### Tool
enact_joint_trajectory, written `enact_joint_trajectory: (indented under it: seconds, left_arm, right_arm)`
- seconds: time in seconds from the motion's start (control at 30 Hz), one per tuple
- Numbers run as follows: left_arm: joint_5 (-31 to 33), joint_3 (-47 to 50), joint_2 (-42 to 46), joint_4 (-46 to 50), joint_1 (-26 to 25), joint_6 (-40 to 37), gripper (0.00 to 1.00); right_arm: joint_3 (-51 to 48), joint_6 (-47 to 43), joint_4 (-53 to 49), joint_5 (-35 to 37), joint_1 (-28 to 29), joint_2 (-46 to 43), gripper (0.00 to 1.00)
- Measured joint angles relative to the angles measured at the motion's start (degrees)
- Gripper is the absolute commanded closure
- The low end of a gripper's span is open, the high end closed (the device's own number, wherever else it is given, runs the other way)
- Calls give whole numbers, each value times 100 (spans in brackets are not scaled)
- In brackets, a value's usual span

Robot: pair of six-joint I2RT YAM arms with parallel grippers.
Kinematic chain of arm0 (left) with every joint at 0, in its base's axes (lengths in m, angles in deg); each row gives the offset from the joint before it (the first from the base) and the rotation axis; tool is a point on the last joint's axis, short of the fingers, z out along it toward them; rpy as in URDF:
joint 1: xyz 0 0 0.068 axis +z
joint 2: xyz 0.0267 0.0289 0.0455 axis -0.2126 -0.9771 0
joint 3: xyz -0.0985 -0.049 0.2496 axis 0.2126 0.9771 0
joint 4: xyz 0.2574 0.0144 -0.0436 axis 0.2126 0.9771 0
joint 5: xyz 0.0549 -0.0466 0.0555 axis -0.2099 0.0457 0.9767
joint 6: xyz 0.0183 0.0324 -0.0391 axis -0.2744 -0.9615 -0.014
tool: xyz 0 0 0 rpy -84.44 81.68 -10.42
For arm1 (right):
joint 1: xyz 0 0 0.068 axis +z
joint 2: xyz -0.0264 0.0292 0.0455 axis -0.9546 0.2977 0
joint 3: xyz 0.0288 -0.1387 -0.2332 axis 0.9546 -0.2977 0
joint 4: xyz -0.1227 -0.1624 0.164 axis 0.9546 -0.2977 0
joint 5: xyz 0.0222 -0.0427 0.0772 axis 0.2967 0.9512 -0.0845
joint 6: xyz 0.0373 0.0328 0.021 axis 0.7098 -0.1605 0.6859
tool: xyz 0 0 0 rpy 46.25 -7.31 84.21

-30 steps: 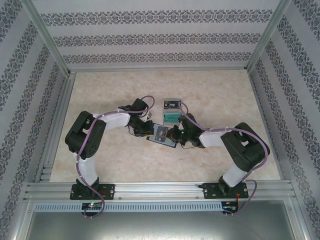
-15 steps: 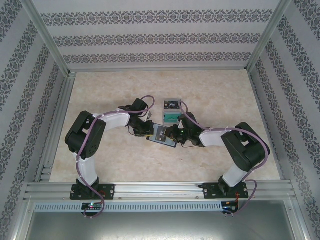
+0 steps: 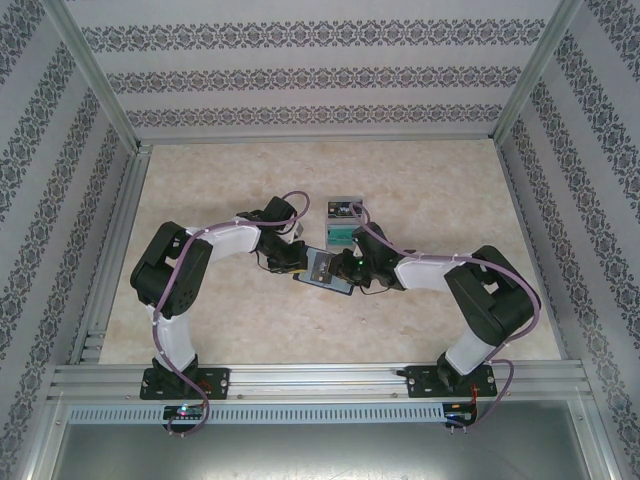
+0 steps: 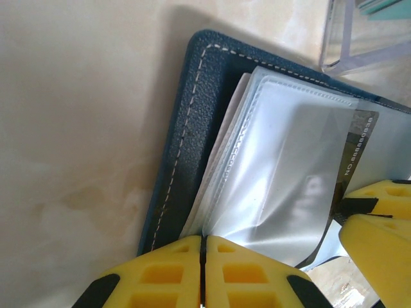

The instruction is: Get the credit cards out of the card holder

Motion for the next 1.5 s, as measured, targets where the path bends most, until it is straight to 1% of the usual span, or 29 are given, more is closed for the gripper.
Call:
enact_joint_trajectory:
  seconds: [0.17,0.23,0.43,0.63,0.97,1.1,1.23,1.33,1.37,1.4,1.43,1.47,1.5]
  left_arm:
    - [-2,-24,-15,26,-2,0,90]
    - [-2,-26,-17,33,-2,0,90]
    - [0,-31,-17,37,-4,0,90]
    - [-2,-31,-17,37,-4,0,90]
    - [0,-37,-22,42,-4,-7,91]
    - [0,-42,-22,50,-7,-20,90]
    - [2,-52,-17,70,-17,-20,88]
    - [15,-68,22,138,-39,-22,79]
    - [17,-72,57,175,-39,-20,74]
    - [20,-74,109,203,-42,-11,67]
    - [22,-85,181,236,-42,9,55]
    - [48,-103,304,278,-42,17,46]
    - [81,-116,413,302,-42,33,42]
  right_arm:
    - [144,4,24,0,85,184,74]
    - [168,4,28,-17,85,205,76]
    - [149,48,107,-48,83,205,100]
    - [-142,50,439,-101,17,46,100]
    - [-929,2,450,-256,-507,-905,100]
    - [-1106,-155,94,-256,-660,-1565,100]
    - [-1036,-564,-684,-149,-721,-2509,100]
    - [-625,-1073,-1497,17,-721,-2935,100]
    - [-439,-1276,-1751,98,-721,-3021,100]
    - [-247,-1488,-1978,177,-721,-3086,100]
    - [-44,-1729,-2199,267,-721,-3141,100]
    - [157,-1974,-2382,358,-721,-3176,100]
    - [332,-2190,-2529,448,-721,-3189,100]
